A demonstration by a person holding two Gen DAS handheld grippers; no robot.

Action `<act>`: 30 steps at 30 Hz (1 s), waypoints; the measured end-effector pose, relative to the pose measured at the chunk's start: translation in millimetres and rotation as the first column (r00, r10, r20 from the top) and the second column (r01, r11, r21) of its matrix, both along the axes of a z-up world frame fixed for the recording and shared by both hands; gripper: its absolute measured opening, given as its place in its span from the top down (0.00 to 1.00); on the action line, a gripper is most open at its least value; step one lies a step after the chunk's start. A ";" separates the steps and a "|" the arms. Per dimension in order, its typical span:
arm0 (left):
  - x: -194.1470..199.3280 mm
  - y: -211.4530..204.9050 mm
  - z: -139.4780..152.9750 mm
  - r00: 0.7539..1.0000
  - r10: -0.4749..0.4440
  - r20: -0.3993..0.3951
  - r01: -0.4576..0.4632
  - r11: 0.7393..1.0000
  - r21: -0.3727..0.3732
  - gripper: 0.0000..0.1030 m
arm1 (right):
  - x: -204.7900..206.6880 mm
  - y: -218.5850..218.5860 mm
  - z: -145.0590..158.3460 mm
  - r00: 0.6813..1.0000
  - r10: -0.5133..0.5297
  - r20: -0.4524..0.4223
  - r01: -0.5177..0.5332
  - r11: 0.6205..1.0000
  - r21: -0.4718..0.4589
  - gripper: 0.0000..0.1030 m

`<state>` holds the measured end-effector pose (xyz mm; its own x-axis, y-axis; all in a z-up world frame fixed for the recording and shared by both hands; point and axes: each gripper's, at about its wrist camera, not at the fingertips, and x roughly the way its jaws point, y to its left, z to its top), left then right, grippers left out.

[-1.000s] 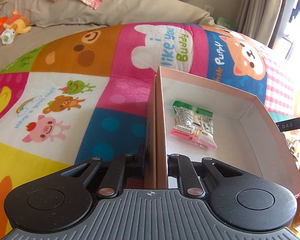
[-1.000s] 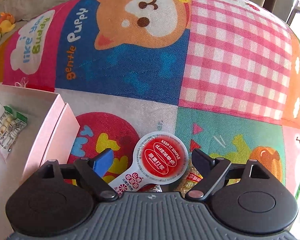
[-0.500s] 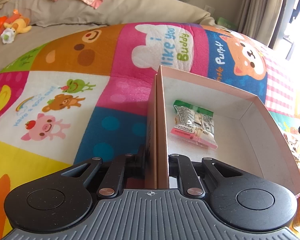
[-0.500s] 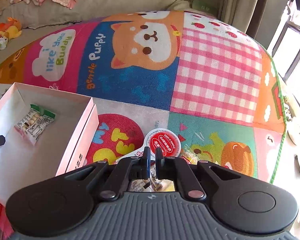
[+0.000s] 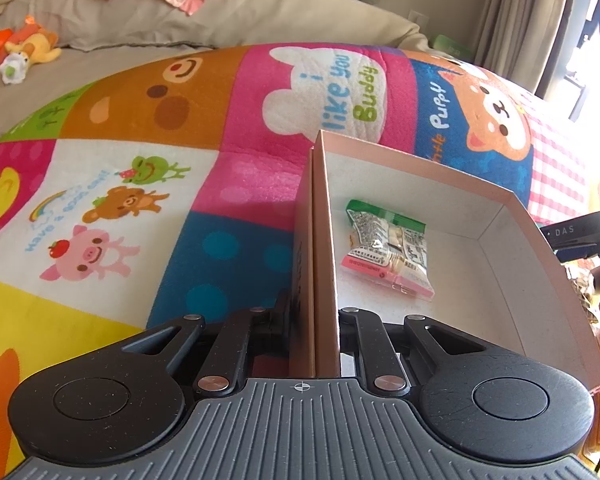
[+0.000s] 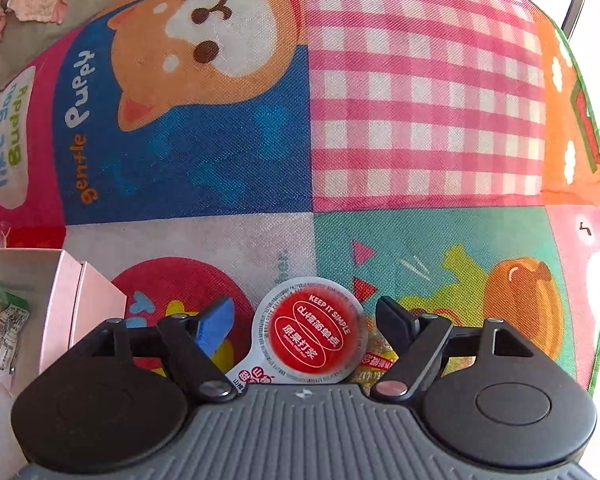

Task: Organize objects
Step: 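Lift the red snack cup and carry it toward the pink box, then lower the red snack cup into the box and open the right tool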

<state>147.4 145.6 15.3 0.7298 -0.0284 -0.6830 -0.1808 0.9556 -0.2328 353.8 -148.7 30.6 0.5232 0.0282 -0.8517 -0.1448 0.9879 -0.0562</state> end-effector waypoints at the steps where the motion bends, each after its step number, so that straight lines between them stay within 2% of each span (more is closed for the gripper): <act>1: 0.0 0.0 0.0 1.000 0.000 0.000 0.000 1.000 0.000 0.85 | -0.9 2.7 -0.3 1.000 0.006 0.004 -0.006 1.000 -0.013 0.26; 2: 0.1 0.0 0.0 1.000 0.000 0.000 0.000 1.000 0.000 0.85 | -4.4 5.9 0.6 0.999 0.028 0.016 -0.027 0.999 -0.035 0.38; 3: 0.3 0.0 0.0 1.000 0.000 0.001 0.000 1.000 0.000 0.85 | -8.6 8.6 2.1 0.998 0.056 0.028 -0.054 0.997 -0.052 0.40; 6: 0.0 0.0 0.0 1.000 0.001 0.000 -0.001 1.000 0.000 0.85 | -25.1 8.0 8.7 0.995 0.089 0.054 -0.085 0.994 -0.065 0.41; 10: 0.0 0.0 0.1 1.000 0.001 0.001 -0.001 1.000 0.001 0.85 | -60.5 -0.1 29.3 0.989 0.110 0.103 -0.107 0.994 -0.035 0.41; 14: 0.0 -0.1 0.0 1.000 0.002 0.001 -0.002 1.000 0.002 0.85 | -124.3 -15.2 72.9 0.960 0.167 0.222 -0.171 0.985 -0.001 0.41; 19: -0.7 -2.0 0.6 1.000 0.004 0.004 -0.004 1.000 0.012 0.86 | -212.5 -26.2 104.7 0.934 0.246 0.260 -0.272 0.960 0.068 0.41; 21: -0.9 -2.3 0.7 1.000 0.003 0.005 -0.003 1.000 0.015 0.86 | -242.7 -25.0 99.0 0.932 0.282 0.225 -0.309 0.946 0.094 0.41; 26: -1.3 -3.2 0.4 1.000 0.001 0.007 -0.001 1.000 0.022 0.86 | -297.8 -5.7 57.6 0.929 0.351 0.120 -0.366 0.919 0.147 0.41; 28: -1.6 -3.3 0.2 1.000 0.000 0.008 0.000 1.000 0.023 0.86 | -310.1 5.4 49.8 0.921 0.361 0.145 -0.382 0.912 0.151 0.41; 30: -1.3 -2.8 0.1 1.000 -0.001 0.008 0.001 1.000 0.021 0.86 | -314.1 17.4 54.6 0.909 0.363 0.205 -0.395 0.906 0.151 0.41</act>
